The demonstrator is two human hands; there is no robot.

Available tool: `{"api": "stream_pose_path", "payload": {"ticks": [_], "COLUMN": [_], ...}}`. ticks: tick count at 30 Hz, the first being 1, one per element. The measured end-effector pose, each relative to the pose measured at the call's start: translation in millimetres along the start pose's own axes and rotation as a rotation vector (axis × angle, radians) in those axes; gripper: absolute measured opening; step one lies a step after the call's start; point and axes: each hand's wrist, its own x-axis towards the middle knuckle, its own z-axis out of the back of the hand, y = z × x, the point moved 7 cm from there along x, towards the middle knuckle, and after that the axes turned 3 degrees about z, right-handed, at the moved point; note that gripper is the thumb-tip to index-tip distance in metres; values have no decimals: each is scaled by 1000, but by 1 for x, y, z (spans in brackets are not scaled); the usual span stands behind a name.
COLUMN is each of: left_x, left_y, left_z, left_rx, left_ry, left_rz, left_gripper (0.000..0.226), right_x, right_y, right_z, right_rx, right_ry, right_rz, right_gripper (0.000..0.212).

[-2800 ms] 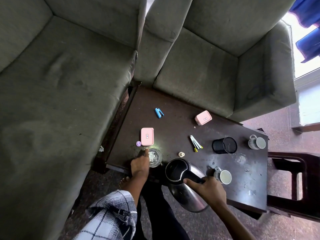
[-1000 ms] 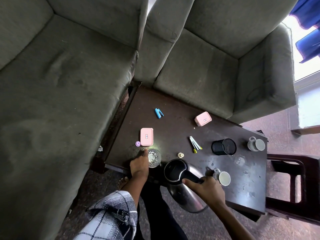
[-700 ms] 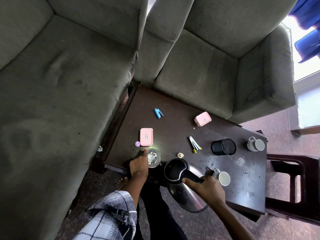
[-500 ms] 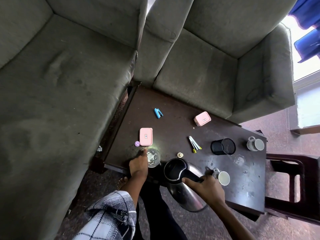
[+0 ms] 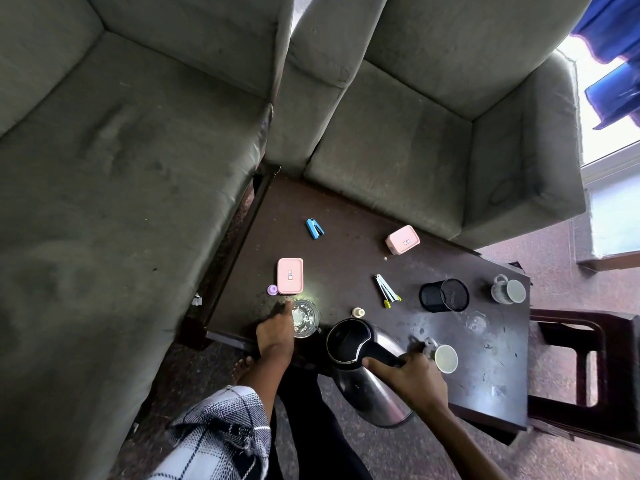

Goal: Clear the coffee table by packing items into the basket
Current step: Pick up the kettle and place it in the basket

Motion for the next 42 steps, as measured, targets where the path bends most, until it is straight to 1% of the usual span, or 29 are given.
{"api": "stream_pose_path", "payload": {"ticks": [18, 34, 42], "left_x": [1, 3, 3], "left_y": [1, 2, 2], "left_z": [-1, -4, -4], "left_rx": [-4, 2, -2], "left_ry": [3, 1, 3], "left_rz": [-1, -8, -7], "left_gripper": [54, 54, 55], "right_x": [0, 3, 4], "right_y": [6, 12, 17], "right_z": [1, 0, 3], "right_rx": [-35, -1, -23], "right_ry": [-2, -11, -18], "right_rz": [2, 5, 15], "right_gripper": [70, 66, 65]}}
